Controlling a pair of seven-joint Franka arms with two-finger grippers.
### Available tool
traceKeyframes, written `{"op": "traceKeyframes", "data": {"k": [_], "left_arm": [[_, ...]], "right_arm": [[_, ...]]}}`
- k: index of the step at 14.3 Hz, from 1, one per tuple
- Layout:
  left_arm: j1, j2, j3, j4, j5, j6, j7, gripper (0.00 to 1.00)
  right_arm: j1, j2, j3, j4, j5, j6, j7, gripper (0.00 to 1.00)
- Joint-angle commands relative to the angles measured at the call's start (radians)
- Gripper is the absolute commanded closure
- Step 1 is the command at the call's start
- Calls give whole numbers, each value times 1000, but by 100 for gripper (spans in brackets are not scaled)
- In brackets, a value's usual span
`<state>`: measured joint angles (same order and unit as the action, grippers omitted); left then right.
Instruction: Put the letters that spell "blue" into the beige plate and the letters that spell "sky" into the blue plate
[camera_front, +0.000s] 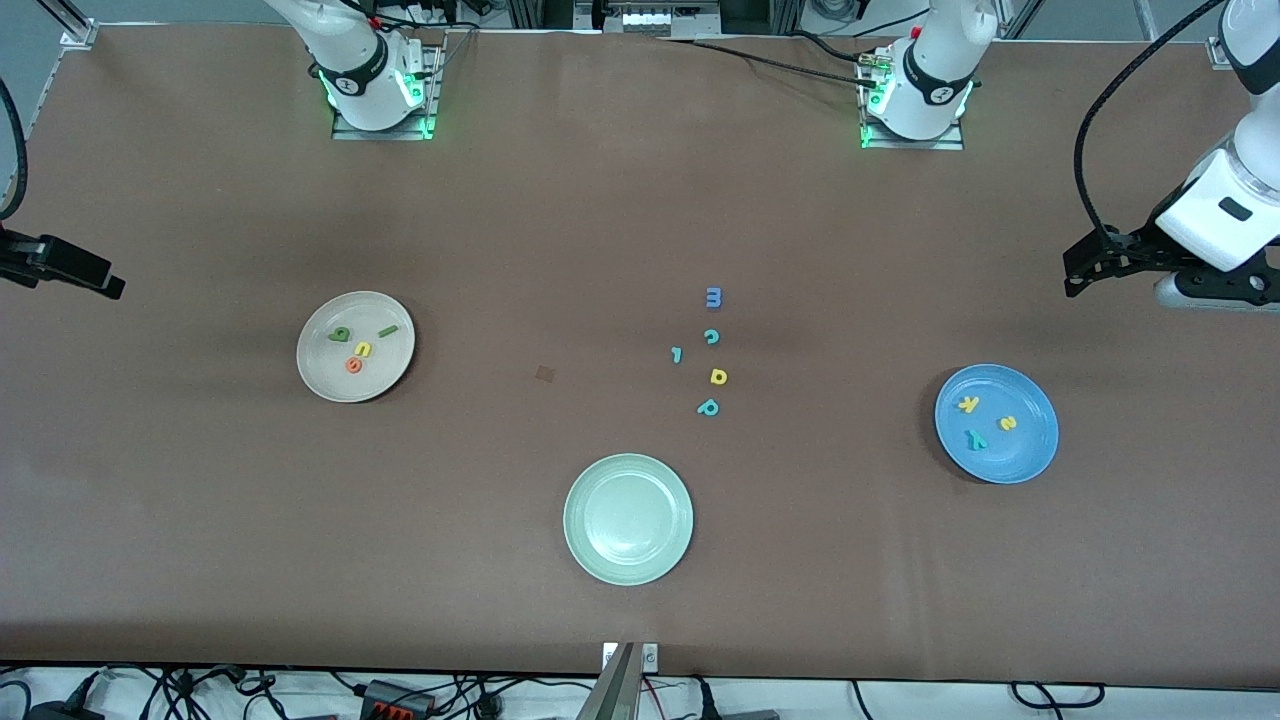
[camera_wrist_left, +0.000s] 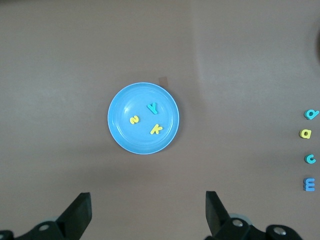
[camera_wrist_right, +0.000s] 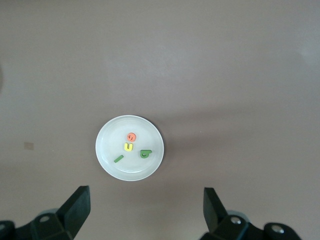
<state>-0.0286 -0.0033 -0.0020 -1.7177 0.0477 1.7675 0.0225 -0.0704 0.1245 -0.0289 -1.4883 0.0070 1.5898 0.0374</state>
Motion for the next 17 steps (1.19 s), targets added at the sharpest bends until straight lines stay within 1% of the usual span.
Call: {"op": "traceKeyframes", "data": {"k": [1,5,8,17], "left_arm": [[7,14,-6,29,-23,-20,7,0],[9,8,-7,30,-23,-56,4,0],[7,6,-7,33,-23,-57,4,0],[7,5,-10,43,-23,-65,4,0]], "right_arm": [[-16,-120,27,-153,-48,50,-10,0],[4,-126,27,-153,-73,41,-16,0],[4,-115,27,-135,-56,39,-16,0],[20,-108,27,-118,-56,45,-16,0]]}}
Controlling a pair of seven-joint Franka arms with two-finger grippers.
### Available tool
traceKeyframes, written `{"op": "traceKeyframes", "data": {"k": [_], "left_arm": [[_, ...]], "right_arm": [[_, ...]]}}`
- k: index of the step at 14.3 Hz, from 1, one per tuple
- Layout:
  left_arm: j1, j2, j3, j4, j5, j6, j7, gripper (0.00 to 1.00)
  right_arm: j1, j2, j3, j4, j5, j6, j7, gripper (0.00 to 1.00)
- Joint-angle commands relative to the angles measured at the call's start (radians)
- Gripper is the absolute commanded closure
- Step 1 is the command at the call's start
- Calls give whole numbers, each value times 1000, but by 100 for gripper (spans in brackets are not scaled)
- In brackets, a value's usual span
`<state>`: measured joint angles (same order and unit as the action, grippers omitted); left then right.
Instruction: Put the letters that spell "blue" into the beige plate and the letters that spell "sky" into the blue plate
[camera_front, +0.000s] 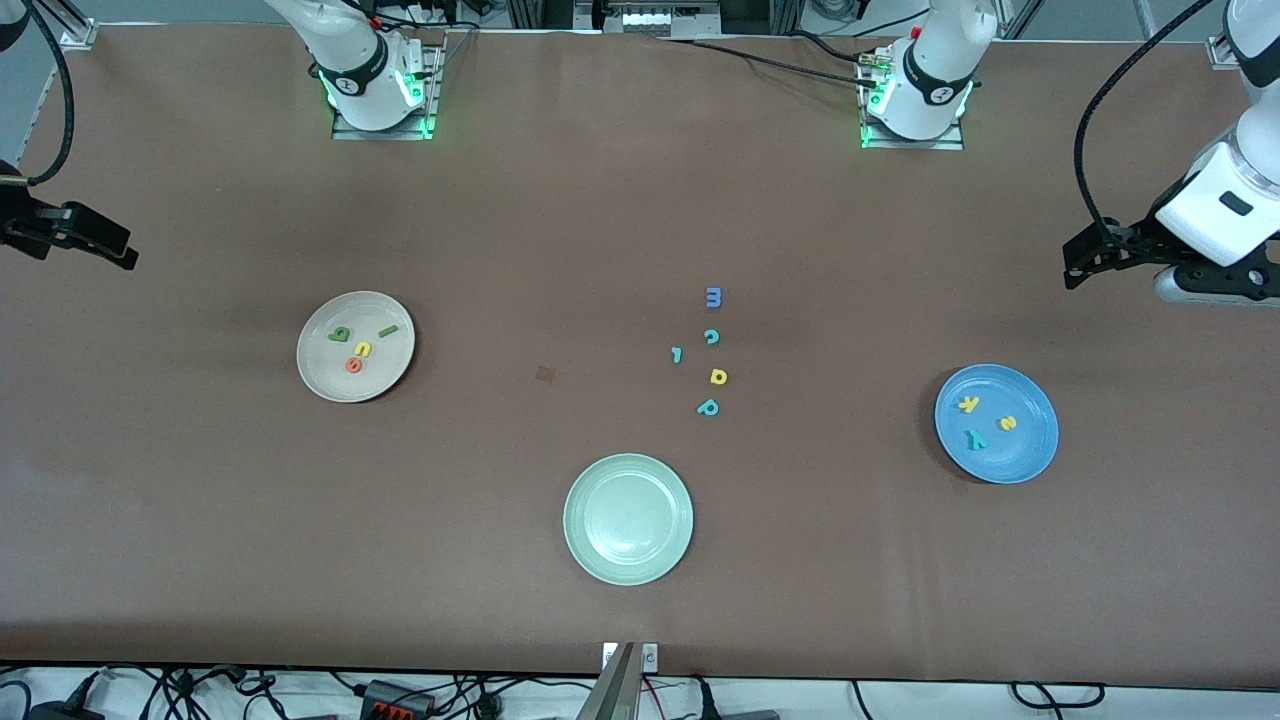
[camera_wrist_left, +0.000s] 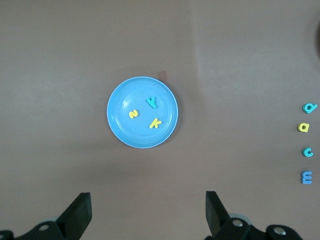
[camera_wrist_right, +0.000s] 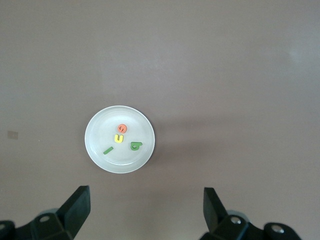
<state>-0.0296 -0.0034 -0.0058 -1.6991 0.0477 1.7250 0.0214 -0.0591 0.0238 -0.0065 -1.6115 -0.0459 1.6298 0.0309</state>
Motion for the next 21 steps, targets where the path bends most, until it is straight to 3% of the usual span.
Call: {"op": "traceKeyframes", "data": {"k": [1,4,12,15,21], "left_arm": [[8,5,-6,24,-23,-22,8,0],[8,5,-8,24,-25,-22,9,0],[11,6,0,25,-62,-24,20,0],[10,7,-3,25,-57,-24,22,0],[10,6,-6,27,-58,-24,20,0]], "right_arm": [[16,-4,5,7,-3,5,-9,0],[47,-2,-3,7,-14,21,-9,0],[-14,4,17,7,-3,32,-11,0],[-44,1,60,7,-2,28,-11,0],[-42,-7,59,5,0,21,-11,0]]}}
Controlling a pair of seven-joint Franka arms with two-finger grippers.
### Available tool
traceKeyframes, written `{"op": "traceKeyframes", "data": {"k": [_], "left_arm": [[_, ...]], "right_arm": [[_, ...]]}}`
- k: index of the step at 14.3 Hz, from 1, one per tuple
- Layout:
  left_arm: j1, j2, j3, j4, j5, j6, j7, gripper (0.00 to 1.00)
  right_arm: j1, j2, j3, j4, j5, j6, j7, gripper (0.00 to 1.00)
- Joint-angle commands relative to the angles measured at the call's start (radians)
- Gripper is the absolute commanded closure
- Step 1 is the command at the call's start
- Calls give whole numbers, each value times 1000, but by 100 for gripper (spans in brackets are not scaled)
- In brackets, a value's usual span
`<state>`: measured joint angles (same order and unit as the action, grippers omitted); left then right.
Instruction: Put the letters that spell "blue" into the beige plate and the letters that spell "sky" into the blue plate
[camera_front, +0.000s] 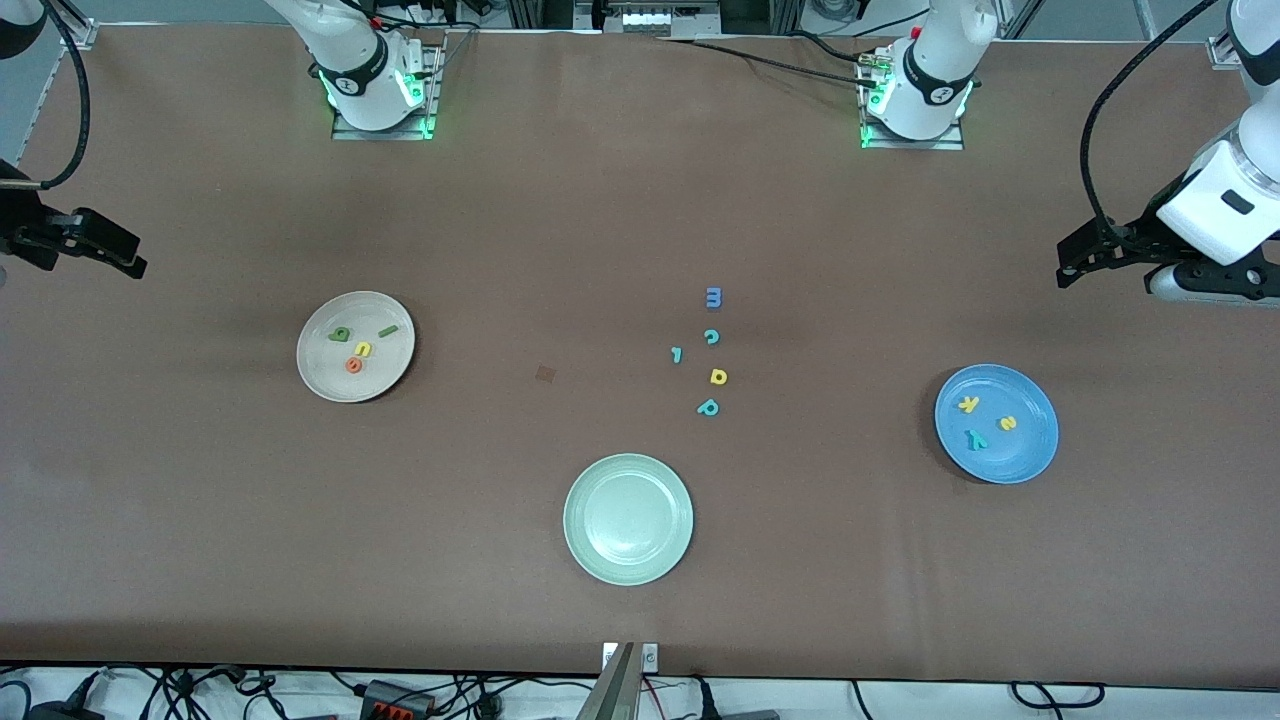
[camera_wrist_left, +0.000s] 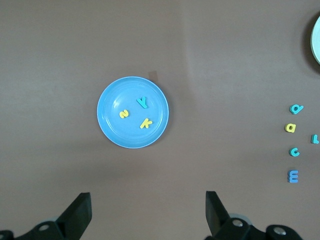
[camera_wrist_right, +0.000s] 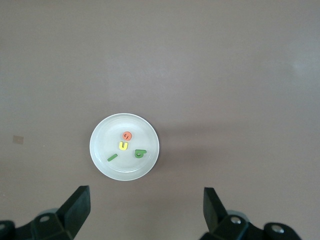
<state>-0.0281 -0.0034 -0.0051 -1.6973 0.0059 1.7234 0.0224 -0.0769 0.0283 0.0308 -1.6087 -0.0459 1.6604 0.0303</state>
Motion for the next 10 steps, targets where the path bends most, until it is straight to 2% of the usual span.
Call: {"op": "traceKeyframes", "data": {"k": [1,8,10], "left_arm": [[8,5,-6,25,-17,-24,19,0],[8,6,-6,25,-17,-24,19,0],[8,5,-7,25,-17,-24,19,0]], "right_arm": [[-24,-10,21,0,0,-10,-10,0],[-20,-11,23,-39,-2,22,-9,0],[-17,-28,23,-86,-2,60,-7,0]]}}
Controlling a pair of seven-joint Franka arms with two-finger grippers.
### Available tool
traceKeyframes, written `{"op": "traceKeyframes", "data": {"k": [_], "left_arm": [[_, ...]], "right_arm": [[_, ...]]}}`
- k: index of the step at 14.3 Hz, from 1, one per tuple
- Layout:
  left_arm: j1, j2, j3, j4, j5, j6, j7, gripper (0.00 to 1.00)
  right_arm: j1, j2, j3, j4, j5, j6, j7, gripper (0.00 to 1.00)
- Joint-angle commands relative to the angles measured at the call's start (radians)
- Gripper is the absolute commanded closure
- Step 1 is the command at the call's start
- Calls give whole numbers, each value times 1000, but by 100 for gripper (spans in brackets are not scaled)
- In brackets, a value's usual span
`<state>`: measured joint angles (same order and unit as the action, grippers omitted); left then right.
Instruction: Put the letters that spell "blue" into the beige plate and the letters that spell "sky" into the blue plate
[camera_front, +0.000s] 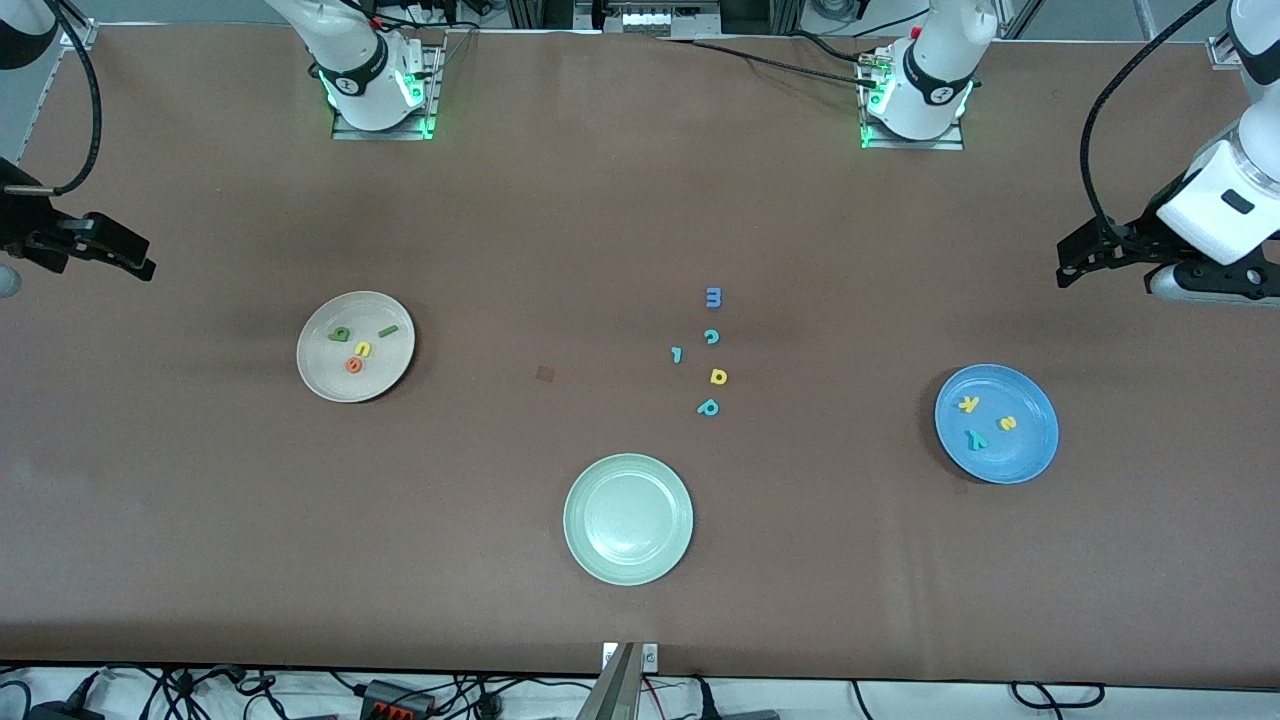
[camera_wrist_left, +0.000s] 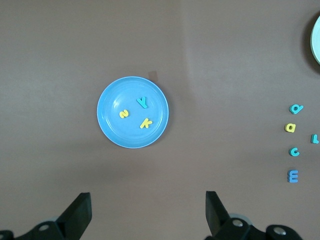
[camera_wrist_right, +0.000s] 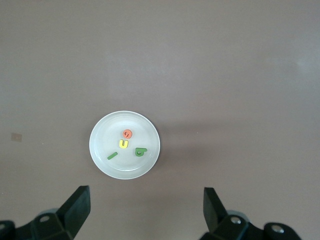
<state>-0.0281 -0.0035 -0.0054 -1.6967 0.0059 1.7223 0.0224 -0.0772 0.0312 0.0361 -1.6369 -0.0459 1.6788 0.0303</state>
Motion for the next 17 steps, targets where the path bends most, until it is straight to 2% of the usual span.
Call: {"op": "traceKeyframes", "data": {"k": [1,3,5,17], "left_arm": [[8,5,-5,25,-17,-23,19,0],[7,5,-7,25,-17,-23,19,0],[7,5,-7,25,-17,-23,19,0],[7,5,-7,25,-17,-24,19,0]], "right_arm": [[-16,-62,18,-99,-2,57,-6,0],[-16,-118,18,-161,-2,79,-6,0],[-15,-131,19,-162,-3,50,-7,0],[-7,-106,19,-138,-3,21,-4,0]]}}
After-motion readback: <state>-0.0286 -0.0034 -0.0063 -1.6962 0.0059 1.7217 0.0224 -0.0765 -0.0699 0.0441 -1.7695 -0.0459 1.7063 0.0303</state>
